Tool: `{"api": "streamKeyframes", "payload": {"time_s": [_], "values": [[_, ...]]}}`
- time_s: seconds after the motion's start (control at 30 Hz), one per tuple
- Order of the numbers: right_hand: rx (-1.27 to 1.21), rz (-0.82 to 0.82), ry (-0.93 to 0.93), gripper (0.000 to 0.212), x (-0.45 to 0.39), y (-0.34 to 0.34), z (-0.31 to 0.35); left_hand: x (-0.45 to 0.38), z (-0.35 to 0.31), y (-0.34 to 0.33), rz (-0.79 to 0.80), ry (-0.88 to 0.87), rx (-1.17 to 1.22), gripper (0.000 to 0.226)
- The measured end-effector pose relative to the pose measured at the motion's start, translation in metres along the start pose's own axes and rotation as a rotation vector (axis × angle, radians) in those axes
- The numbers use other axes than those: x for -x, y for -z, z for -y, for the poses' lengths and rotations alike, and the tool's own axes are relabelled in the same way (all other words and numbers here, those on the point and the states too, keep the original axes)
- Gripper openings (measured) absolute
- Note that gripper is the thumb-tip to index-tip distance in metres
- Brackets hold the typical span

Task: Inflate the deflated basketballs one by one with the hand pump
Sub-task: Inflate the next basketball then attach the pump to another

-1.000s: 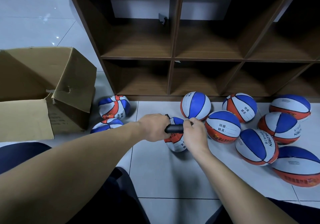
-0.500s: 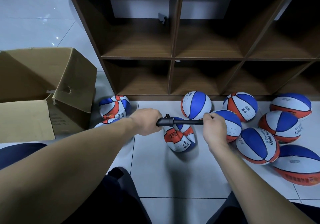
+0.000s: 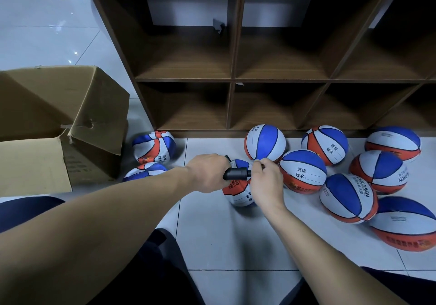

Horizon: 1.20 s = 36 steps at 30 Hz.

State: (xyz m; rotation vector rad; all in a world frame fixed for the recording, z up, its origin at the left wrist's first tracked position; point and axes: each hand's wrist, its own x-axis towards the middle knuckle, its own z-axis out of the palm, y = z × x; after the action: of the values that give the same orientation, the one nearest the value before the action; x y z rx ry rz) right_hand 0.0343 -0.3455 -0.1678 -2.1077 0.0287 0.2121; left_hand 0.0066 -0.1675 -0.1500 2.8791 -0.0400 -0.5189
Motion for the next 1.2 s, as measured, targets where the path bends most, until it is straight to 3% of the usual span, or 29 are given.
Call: {"api": "streamKeyframes", "payload": {"time_s": [0.37,0.67,1.2], "values": [[0.024,0.045,0.022,0.034,-0.004,0.001,0.001,-0.001,0.001,-0.002,-0.004,-0.025,0.045,0.026],[-0.051,-0.071,-0.097,0.038,-0.027,0.041,-0.016,-0.001,0.042,0.001,0.055,0.070,-0.009,0.021],[-0.090,-0.033,-0.044,0.038,0.000,0.004,-0.004,-0.003,0.016,-0.004,0.020,0.005,-0.018,0.024]]}}
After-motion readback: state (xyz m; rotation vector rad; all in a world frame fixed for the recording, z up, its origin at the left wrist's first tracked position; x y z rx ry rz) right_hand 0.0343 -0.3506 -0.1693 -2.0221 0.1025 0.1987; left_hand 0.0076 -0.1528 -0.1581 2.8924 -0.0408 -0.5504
